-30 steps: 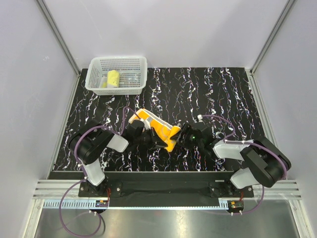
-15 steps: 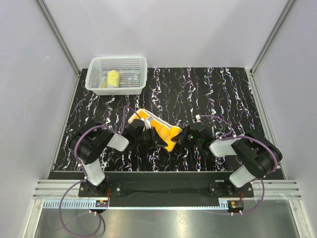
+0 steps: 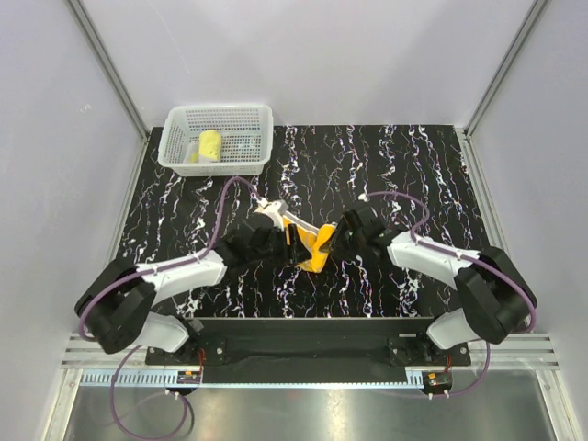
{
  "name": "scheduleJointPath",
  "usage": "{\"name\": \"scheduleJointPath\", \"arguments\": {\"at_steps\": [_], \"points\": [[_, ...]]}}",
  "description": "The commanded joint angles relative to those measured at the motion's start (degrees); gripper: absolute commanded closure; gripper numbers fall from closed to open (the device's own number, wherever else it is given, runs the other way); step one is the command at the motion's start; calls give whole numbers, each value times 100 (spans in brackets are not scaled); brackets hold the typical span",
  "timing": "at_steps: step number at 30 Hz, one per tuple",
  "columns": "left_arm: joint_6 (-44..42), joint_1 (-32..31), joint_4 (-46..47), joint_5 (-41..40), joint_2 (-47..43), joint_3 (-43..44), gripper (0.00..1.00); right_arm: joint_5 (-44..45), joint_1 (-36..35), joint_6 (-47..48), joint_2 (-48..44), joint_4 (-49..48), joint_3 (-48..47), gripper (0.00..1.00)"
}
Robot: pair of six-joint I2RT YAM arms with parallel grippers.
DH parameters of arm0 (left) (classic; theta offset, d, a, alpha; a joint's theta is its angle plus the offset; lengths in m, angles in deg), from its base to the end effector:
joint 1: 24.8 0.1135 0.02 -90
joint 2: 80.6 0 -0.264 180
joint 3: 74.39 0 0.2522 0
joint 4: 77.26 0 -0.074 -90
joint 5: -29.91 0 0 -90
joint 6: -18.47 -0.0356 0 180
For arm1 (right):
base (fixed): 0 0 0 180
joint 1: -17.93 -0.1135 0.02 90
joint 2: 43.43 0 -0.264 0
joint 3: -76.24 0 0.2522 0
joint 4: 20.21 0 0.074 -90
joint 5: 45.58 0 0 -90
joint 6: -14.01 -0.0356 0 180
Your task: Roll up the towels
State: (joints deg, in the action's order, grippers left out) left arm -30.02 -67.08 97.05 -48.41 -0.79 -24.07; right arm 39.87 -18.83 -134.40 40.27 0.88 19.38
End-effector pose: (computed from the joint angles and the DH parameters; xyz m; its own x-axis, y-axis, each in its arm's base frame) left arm 0.2036 -0.1949 0.1865 -0.8370 -0.1162 -0.5348 0.3025 0.7161 -0.6290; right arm 0.2302 0.1755 0.1808 -0.8560 0.4205 -0.3008 0.1718 0.7801 0.6016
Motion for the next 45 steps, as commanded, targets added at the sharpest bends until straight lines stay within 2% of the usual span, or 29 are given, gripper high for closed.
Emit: {"name": "scheduleJointPath", "arguments": {"at_steps": [1,2,5,8,14,21,34,35,38,42,45], "points": [[-776,-665,-474,-1681,-491,115,38,236,-43,207,198,1436,-603,78],[-872,-1068,-430,-1913,-545,124,37,201,-43,242,260,1620,-761,78],[-1180,-1737,-255,-2574,-607,150,32,148,-34,304,498,1911,-946,78],[-1391,-2098,-70,-2803,-449,220,27,78,-43,330,586,2009,-999,78],[-1734,-2696,-96,-3330,209,615,24,-45,-51,357,551,2141,-1017,77],[-1910,-2988,-43,-3515,842,967,25,-159,-43,410,507,2211,-1043,77],[-1621,-3014,-543,-3893,1941,1345,48,-362,-43,410,340,2290,-1035,76],[-1620,-3014,-553,-3902,1950,1354,54,-396,-43,401,340,2308,-1035,76],[-1612,-3014,-570,-3954,1968,1372,58,-485,-43,392,314,2273,-1035,76],[-1647,-2996,-562,-3946,1977,1372,78,-572,-43,383,252,2299,-1026,75],[-1735,-2996,-526,-3727,1916,1372,83,-494,-43,401,164,2395,-1035,70]]}}
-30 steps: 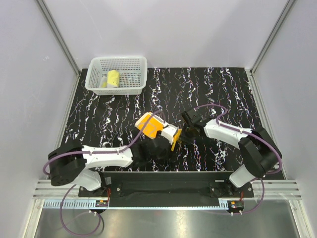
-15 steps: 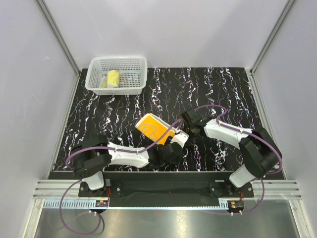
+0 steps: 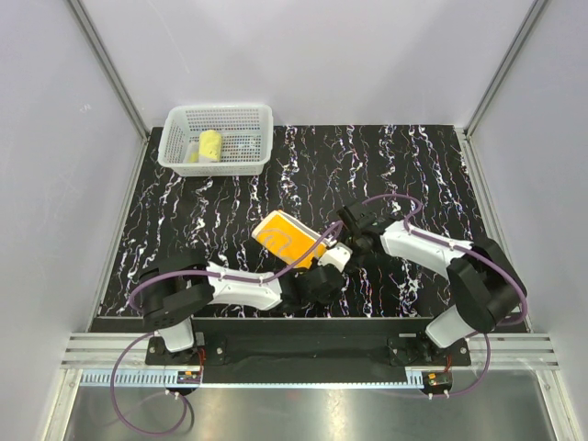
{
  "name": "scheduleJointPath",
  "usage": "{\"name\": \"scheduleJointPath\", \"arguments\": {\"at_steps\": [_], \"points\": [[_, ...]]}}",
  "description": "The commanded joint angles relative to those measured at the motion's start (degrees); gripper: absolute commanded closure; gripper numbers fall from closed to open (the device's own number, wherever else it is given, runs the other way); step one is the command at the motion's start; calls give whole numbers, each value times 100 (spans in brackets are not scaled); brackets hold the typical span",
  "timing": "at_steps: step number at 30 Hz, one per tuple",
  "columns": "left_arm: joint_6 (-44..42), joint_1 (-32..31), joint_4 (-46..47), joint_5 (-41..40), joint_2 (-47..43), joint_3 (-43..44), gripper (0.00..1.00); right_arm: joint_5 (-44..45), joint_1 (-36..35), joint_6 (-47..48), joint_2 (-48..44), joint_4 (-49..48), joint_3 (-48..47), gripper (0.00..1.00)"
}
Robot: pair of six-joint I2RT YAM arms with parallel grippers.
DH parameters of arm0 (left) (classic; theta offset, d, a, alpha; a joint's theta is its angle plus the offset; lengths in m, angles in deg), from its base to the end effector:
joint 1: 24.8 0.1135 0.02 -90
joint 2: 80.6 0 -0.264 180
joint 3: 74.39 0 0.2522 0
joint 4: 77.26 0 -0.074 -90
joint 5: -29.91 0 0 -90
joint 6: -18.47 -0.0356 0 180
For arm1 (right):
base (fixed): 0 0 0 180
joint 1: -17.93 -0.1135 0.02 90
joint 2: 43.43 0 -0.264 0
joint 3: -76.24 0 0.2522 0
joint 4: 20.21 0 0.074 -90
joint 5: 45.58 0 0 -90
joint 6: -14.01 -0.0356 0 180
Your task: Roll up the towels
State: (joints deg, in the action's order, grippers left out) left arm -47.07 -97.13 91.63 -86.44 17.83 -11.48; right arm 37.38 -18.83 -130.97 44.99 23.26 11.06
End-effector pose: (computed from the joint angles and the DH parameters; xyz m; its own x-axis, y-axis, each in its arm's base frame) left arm 0.1173 -0.3160 0.1511 -0.5161 0.3976 -0.7587 0.6016 0.7987 0.0094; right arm 0.2279 0.1757 0.1775 -0.9405 0.3120 -0.1347 0.2395 0.8898 0.3884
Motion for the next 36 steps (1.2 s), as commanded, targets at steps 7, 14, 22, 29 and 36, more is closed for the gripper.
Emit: {"name": "scheduleJointPath", "arguments": {"at_steps": [7,14,22,29,36], "points": [[-4,263,-194,718,-342,95,85,511,97,268,-484,859,-552,26],[216,694,-450,1473,-649,122,85,643,1361,716,-1071,1098,-483,19],[856,1642,234,3397,-896,-265,86,118,1566,761,-2380,56,445,19],[1692,2574,1649,5208,-669,-836,87,-1201,1566,559,-2761,-1582,1432,20],[2483,3198,3019,6422,0,-1117,88,-1633,1487,260,-2514,-2916,2091,20]]}}
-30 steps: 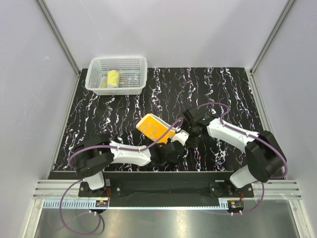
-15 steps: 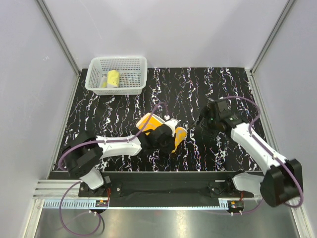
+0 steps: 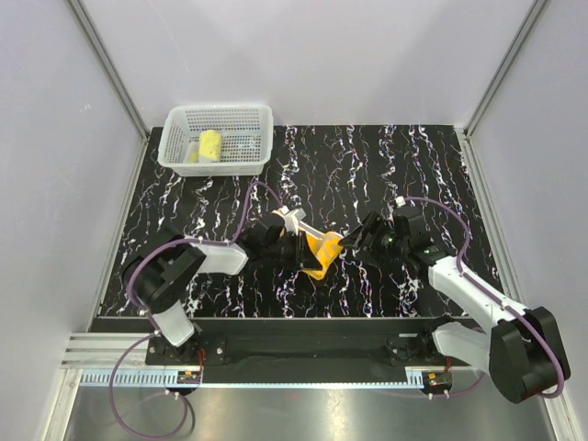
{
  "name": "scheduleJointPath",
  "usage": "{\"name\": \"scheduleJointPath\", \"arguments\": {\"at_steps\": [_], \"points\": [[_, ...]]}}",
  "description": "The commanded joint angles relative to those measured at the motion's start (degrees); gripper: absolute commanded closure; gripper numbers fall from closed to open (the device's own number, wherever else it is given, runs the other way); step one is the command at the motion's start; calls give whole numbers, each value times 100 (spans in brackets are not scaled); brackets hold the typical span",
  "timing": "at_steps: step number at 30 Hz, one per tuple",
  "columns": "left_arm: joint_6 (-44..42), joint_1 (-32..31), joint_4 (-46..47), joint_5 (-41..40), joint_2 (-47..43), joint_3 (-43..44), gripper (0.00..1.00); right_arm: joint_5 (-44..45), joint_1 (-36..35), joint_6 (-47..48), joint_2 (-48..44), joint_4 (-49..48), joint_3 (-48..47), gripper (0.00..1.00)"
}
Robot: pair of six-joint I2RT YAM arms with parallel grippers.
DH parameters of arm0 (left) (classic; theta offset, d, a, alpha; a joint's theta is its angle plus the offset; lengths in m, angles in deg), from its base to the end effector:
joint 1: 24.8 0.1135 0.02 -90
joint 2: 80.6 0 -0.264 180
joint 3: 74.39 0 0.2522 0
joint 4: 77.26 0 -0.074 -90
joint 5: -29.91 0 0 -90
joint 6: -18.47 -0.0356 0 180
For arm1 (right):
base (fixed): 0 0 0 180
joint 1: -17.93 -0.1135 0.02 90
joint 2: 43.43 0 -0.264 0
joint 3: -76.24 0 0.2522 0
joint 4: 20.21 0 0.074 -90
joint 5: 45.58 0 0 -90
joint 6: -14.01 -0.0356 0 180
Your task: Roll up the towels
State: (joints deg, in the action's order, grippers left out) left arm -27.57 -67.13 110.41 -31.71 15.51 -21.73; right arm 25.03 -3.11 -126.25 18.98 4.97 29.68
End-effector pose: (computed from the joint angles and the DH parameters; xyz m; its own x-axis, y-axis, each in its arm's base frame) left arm 0.2227 -0.2257 0.1410 -0.9203 0.0122 -0.3911 0.3316 0.5546 -0.7632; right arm 0.2025 0.0906 0.2080 -0.8318 0.4572 -0.3147 0.1052 0.6866 0.7194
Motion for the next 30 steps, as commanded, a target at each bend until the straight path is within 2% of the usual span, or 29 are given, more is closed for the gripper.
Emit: {"name": "scheduleJointPath", "arguments": {"at_steps": [1,5,13,20,30], "points": [[647,242,1205,1028,293,-93,88,-415,-102,-264,183,-1376,308,20],[727,400,1328,1257,575,-49,87,-294,-374,-485,543,-2020,502,20],[1175,813,1777,1661,1005,-128,87,322,-875,-564,1342,-2143,423,21],[1615,1068,2383,2057,1480,-259,86,551,-876,-704,1625,-2601,502,22],[1756,1183,2603,2233,1840,-181,85,551,-919,-792,2538,-3470,458,23]]}}
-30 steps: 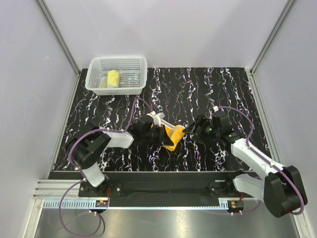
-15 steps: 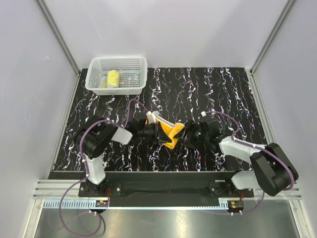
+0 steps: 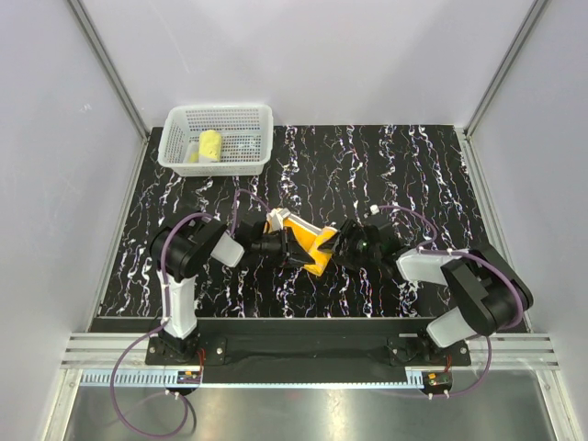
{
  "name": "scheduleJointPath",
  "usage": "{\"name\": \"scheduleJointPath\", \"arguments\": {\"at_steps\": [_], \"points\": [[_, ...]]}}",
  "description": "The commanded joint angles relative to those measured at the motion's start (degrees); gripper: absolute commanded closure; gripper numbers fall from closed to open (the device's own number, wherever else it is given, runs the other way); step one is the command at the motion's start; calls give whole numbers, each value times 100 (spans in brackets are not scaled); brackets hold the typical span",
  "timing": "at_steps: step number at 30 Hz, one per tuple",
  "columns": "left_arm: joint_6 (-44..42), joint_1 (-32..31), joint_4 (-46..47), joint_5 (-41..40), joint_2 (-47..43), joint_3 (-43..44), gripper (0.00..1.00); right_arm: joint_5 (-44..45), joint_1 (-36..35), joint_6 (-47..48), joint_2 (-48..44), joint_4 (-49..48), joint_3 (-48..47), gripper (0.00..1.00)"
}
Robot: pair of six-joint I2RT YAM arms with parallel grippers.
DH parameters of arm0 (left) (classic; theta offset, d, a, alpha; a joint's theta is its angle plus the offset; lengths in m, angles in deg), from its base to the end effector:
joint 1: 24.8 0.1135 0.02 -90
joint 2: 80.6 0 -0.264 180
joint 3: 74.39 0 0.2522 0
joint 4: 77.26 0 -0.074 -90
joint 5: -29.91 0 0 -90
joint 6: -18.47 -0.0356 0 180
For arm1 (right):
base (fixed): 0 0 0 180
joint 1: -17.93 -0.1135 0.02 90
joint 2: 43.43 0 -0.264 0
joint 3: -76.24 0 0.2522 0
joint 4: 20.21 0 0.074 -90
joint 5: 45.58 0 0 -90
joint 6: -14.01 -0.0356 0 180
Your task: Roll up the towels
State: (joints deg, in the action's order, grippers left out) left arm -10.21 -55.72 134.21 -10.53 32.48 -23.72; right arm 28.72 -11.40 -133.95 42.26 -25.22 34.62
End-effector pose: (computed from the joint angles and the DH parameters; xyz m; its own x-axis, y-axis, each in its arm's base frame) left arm 0.2637 -0.1895 0.0829 -0.9954 -0.0671 -0.0683 0.0418 0.3379 -0.9403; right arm 0.2267 0.1384 0.1331 -0.8465 0.4604 -0.2674 0.1183 0.6523 0.7487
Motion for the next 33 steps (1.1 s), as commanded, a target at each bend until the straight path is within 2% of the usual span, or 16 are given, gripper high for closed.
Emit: {"name": "scheduleJointPath", "arguments": {"at_steps": [1,7,8,14,15,16,18,19,20,22,23,25,26,28,29,33], "points": [[12,42,214,141,179,36,85,190,-91,-32,324,-487,-36,24],[-102,51,39,203,267,141,81,208,-223,3,703,-725,-123,33],[-129,51,-75,186,276,185,81,191,-241,-5,738,-769,-132,40],[-366,59,-541,98,276,422,73,226,-372,-49,686,-787,-54,67],[-419,68,-594,72,268,458,69,243,-364,-58,668,-734,-36,69],[-471,68,-664,45,180,501,54,304,-364,-67,581,-647,-36,71],[-647,77,-1120,-200,14,546,39,375,-373,-76,484,-200,-105,75],[-1022,68,-1409,-340,-257,581,34,471,-373,-76,388,11,-158,77],[-1217,68,-2030,-646,-408,668,26,515,-373,-76,326,431,-272,78],[-1788,59,-2701,-1034,-907,817,15,620,-381,-76,194,925,-430,81],[-1955,42,-3339,-1515,-1093,853,9,656,-373,-76,159,1414,-631,81],[-2351,-19,-3844,-2132,-1682,871,8,761,-373,-50,115,1848,-834,82],[-2474,-72,-4195,-2726,-1892,854,7,788,-373,-32,115,2381,-1036,82],[-2791,-335,-4478,-3441,-2464,801,7,832,-373,-40,115,2675,-1186,82],[-2879,-467,-4679,-4219,-2657,766,7,823,-364,-49,132,2902,-1300,82],[-3379,-1564,-4542,-5850,-3728,380,7,744,-373,-58,246,3282,-1529,81]]}}
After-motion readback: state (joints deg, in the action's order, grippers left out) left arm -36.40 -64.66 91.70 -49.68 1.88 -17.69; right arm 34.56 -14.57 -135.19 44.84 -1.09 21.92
